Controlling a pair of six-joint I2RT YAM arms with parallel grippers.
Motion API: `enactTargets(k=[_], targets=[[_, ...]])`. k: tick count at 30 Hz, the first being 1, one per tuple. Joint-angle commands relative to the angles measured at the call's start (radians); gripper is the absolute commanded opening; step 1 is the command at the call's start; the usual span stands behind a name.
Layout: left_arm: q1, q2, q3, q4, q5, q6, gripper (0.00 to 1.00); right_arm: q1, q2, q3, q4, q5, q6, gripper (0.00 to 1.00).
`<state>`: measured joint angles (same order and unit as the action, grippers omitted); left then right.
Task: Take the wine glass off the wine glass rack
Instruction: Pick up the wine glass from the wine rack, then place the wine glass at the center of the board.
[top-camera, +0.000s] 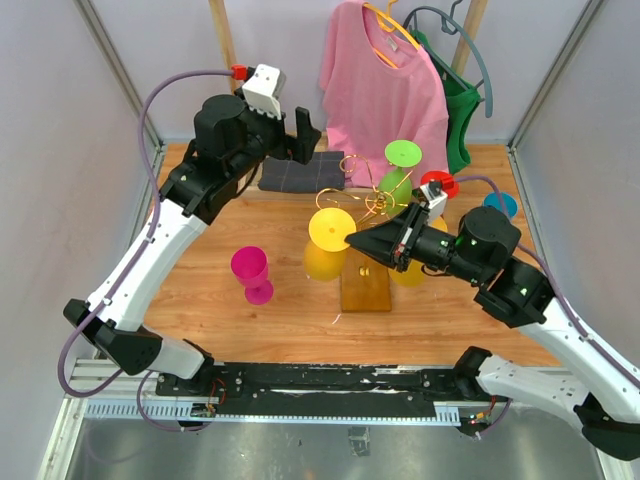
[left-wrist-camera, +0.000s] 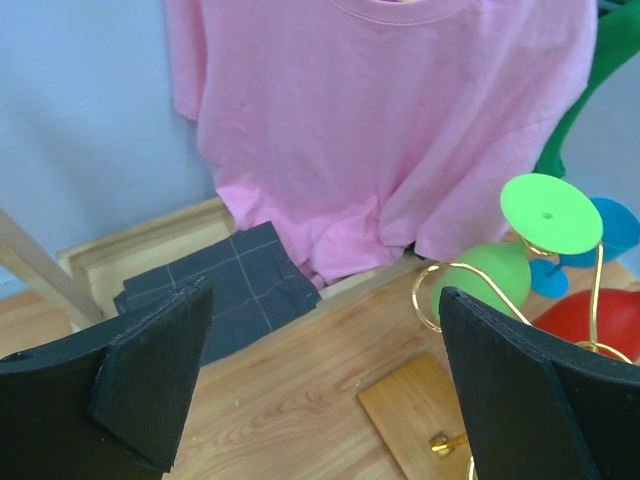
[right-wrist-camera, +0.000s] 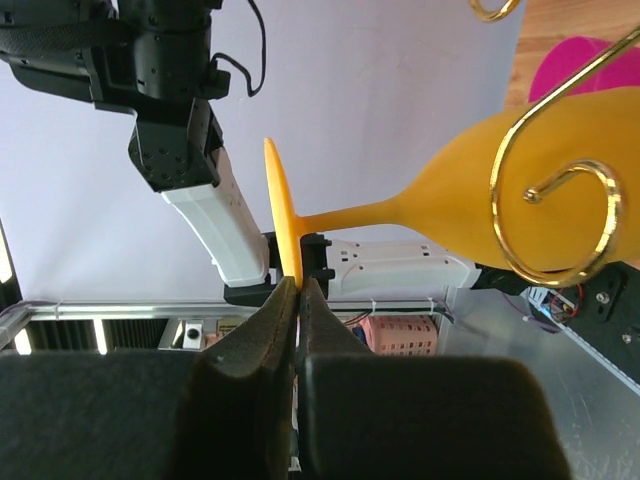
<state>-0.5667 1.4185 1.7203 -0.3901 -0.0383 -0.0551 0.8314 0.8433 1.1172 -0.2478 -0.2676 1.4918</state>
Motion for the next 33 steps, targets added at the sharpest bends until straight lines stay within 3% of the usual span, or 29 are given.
enactTargets(k=[1, 6, 12, 16, 23, 29, 33], targets=[[0.027, -0.023, -0.011, 0.045, -0.042, -0.027, 0.99, 0.033, 0.034, 0.007, 0.131, -0.032, 0.015, 0.01], [0.071, -0.046, -0.019, 0.073, -0.1, -0.072, 0.99, 0.037, 0.059, 0.025, 0.252, -0.008, -0.002, 0.0], [0.141, -0.073, -0.023, 0.123, -0.168, -0.138, 0.99, 0.014, 0.066, 0.103, 0.317, 0.133, -0.11, 0.01], [0.161, -0.083, -0.015, 0.13, -0.12, -0.171, 0.99, -0.058, 0.133, 0.187, 0.387, 0.089, -0.12, 0.01], [0.177, -0.102, -0.021, 0.132, -0.089, -0.187, 0.99, -0.068, 0.241, 0.314, 0.473, 0.029, -0.101, 0.01], [0.207, -0.132, -0.059, 0.169, 0.014, -0.266, 0.98, -0.081, 0.229, 0.291, 0.555, 0.067, -0.088, 0.01], [0.299, -0.16, -0.099, 0.242, 0.19, -0.407, 0.87, -0.122, 0.195, 0.288, 0.563, 0.099, -0.111, 0.01]])
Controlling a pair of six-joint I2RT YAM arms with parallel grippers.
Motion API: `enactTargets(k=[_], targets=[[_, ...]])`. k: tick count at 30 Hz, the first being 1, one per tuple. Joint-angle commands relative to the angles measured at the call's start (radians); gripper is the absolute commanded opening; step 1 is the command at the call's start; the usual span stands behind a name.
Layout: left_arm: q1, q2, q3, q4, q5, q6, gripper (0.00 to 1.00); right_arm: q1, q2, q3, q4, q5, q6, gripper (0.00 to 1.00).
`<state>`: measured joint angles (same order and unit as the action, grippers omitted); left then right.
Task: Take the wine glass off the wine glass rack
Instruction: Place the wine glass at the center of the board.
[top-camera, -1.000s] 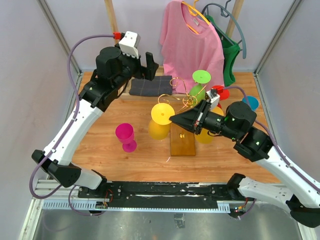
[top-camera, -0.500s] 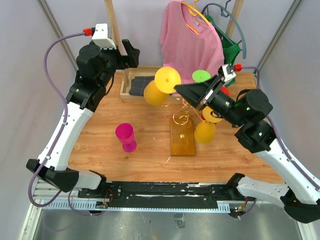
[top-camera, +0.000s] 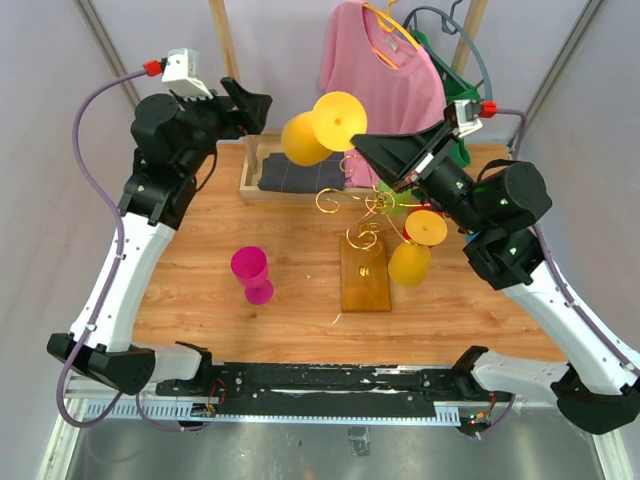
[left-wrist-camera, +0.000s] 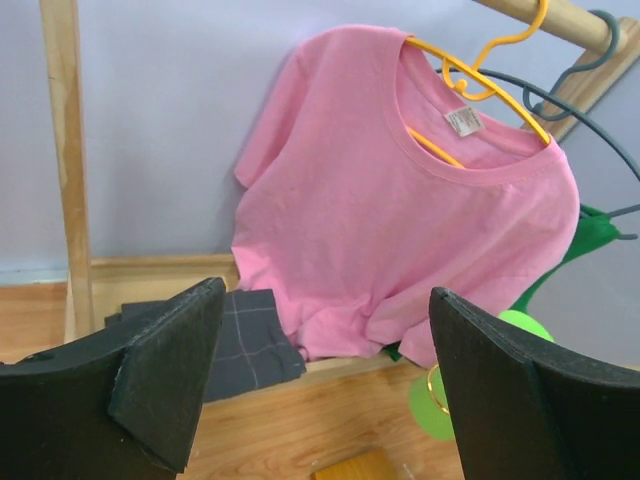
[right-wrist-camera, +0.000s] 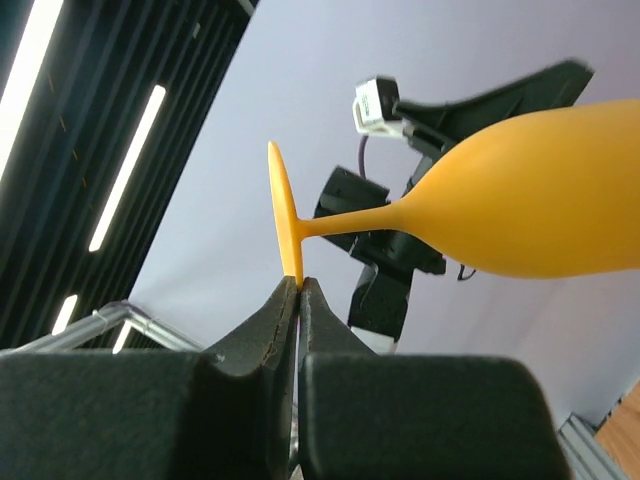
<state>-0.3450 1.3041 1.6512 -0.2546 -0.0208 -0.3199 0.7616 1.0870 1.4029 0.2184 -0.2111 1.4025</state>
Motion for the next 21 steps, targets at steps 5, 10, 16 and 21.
enactTargets(k=[5, 10, 16, 21], targets=[[0.227, -0.032, -0.066, 0.219, 0.526, -0.389, 0.83, -0.147, -0.11, -0.01, 0.066, 0.058, -0.038, 0.01], [0.263, 0.014, -0.086, 0.429, 0.83, -0.645, 0.82, -0.2, -0.107, -0.006, 0.095, 0.031, -0.008, 0.01], [0.257, 0.091, -0.059, 0.67, 1.036, -0.894, 0.82, -0.202, -0.044, 0.034, 0.17, 0.002, 0.016, 0.01], [0.217, 0.117, -0.034, 0.766, 1.097, -0.969, 0.83, -0.206, -0.009, 0.022, 0.254, -0.008, 0.062, 0.01]])
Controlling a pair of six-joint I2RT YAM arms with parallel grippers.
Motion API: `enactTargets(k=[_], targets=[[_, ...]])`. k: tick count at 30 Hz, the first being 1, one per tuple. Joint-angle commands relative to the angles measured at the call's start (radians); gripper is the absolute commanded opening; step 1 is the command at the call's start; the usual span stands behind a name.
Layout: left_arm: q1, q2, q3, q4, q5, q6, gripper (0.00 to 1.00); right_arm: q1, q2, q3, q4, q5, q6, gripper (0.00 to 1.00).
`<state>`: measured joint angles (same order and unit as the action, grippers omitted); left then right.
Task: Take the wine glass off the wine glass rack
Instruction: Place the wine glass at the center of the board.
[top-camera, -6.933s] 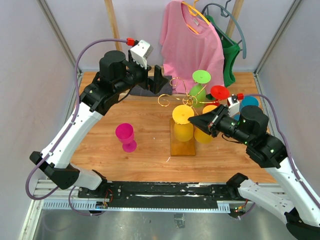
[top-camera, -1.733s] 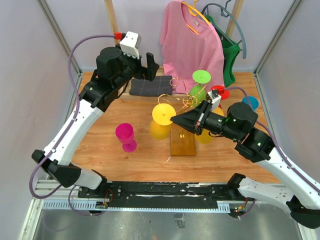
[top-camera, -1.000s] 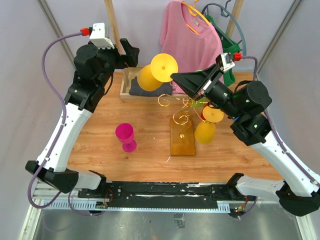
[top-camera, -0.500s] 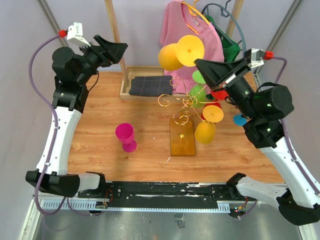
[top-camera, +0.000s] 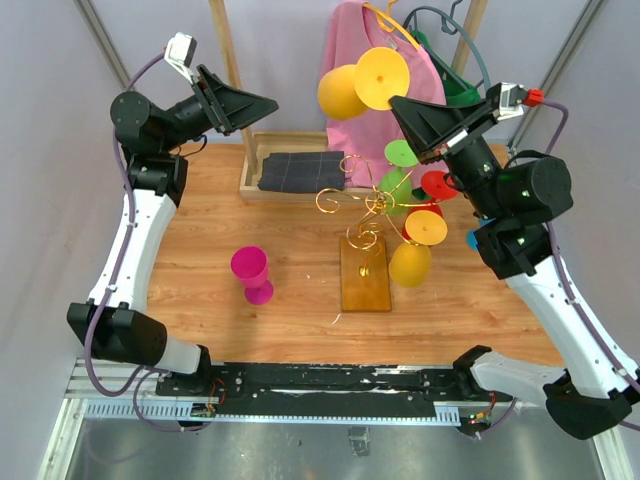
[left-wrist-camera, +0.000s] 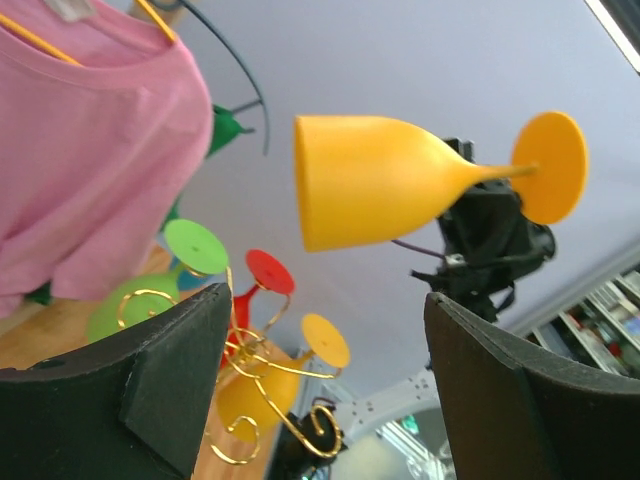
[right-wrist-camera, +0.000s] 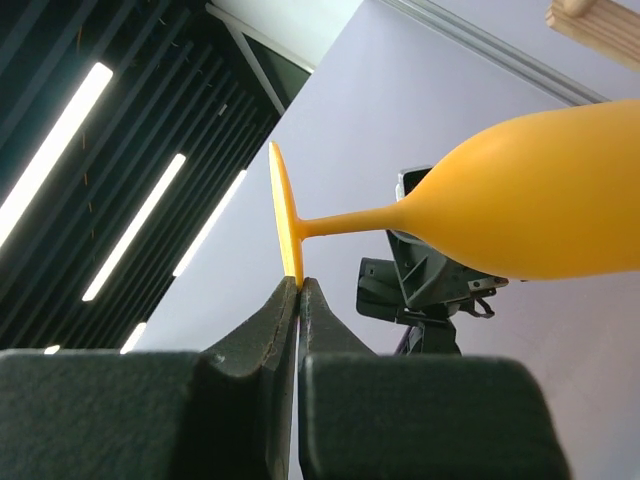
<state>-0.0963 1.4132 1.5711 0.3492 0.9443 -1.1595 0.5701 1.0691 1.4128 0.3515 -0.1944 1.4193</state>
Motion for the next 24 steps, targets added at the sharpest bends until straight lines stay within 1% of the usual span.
enactTargets(k=[1, 9, 16, 24], targets=[[-0.039, 0.013, 0.049, 0.174, 0.139, -0.14, 0.83, -0.015, 0.013, 0.009, 0.129, -0.026, 0.053, 0.0], [-0.086, 0.06, 0.073, 0.237, 0.162, -0.18, 0.84, -0.016, 0.017, 0.012, 0.144, -0.03, 0.059, 0.01], [-0.092, 0.092, 0.058, 0.281, 0.137, -0.188, 0.85, -0.015, 0.012, 0.0, 0.166, -0.035, 0.076, 0.01], [-0.113, 0.159, 0.157, 0.289, 0.122, -0.169, 0.86, -0.013, 0.033, -0.014, 0.208, -0.06, 0.107, 0.01]])
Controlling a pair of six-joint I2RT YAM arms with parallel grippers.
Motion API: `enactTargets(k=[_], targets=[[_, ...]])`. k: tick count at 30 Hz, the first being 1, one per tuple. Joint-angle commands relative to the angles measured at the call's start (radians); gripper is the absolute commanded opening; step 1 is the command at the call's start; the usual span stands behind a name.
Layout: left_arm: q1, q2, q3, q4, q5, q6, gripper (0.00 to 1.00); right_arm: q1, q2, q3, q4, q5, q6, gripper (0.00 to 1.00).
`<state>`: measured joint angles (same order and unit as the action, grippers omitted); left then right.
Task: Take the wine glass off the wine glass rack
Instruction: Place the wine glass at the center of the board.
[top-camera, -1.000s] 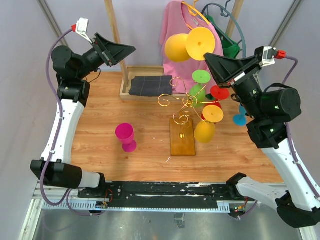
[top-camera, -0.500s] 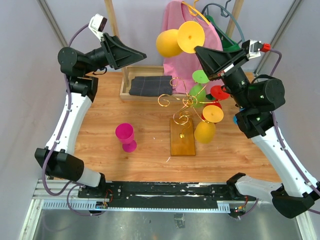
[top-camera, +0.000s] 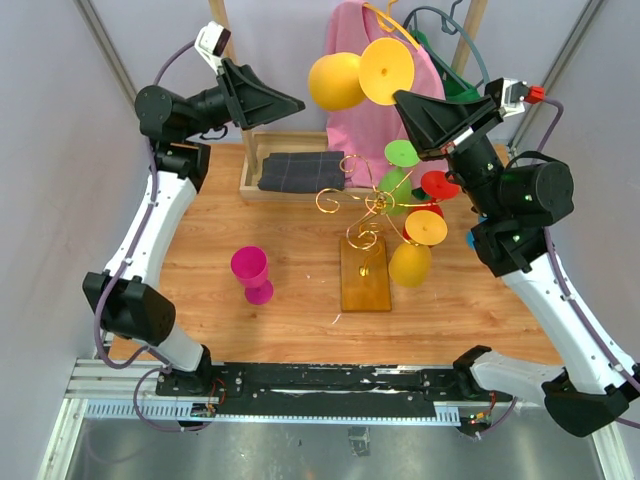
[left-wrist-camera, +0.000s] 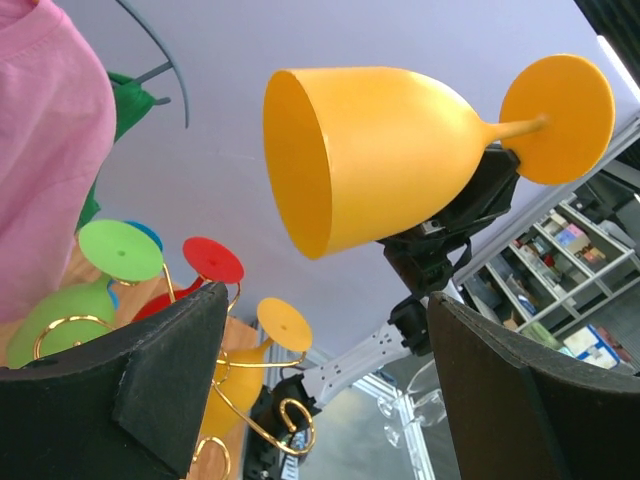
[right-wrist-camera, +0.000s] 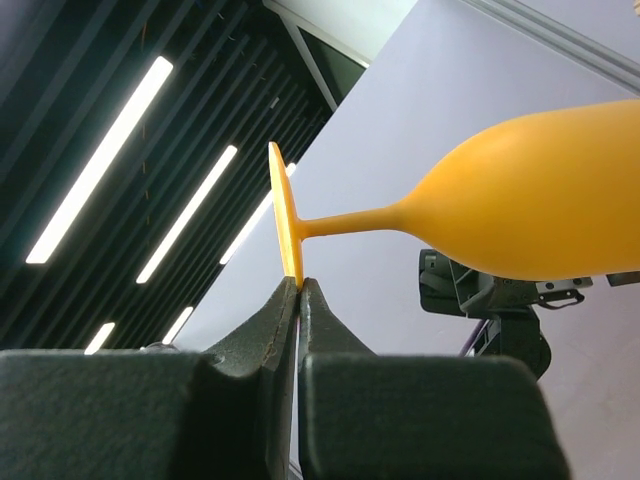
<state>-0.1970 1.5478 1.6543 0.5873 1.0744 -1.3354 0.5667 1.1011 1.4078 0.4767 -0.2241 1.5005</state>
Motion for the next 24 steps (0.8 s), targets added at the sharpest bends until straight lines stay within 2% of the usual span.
enactTargets(k=[1, 8, 16, 24], targets=[[-0.016, 0.04, 0.093, 0.051, -0.01, 0.008, 0.86, -0.01, 0.004, -0.01, 0.088, -0.034, 0.029, 0.0], [-0.029, 0.101, 0.203, 0.054, -0.035, 0.0, 0.86, -0.008, 0.015, -0.022, 0.113, -0.04, 0.042, 0.0], [-0.051, 0.092, 0.185, 0.12, -0.031, -0.033, 0.85, -0.007, 0.029, -0.039, 0.174, -0.035, 0.076, 0.01], [-0.054, 0.084, 0.157, 0.171, -0.037, -0.074, 0.69, -0.008, 0.039, -0.054, 0.228, -0.044, 0.112, 0.01]])
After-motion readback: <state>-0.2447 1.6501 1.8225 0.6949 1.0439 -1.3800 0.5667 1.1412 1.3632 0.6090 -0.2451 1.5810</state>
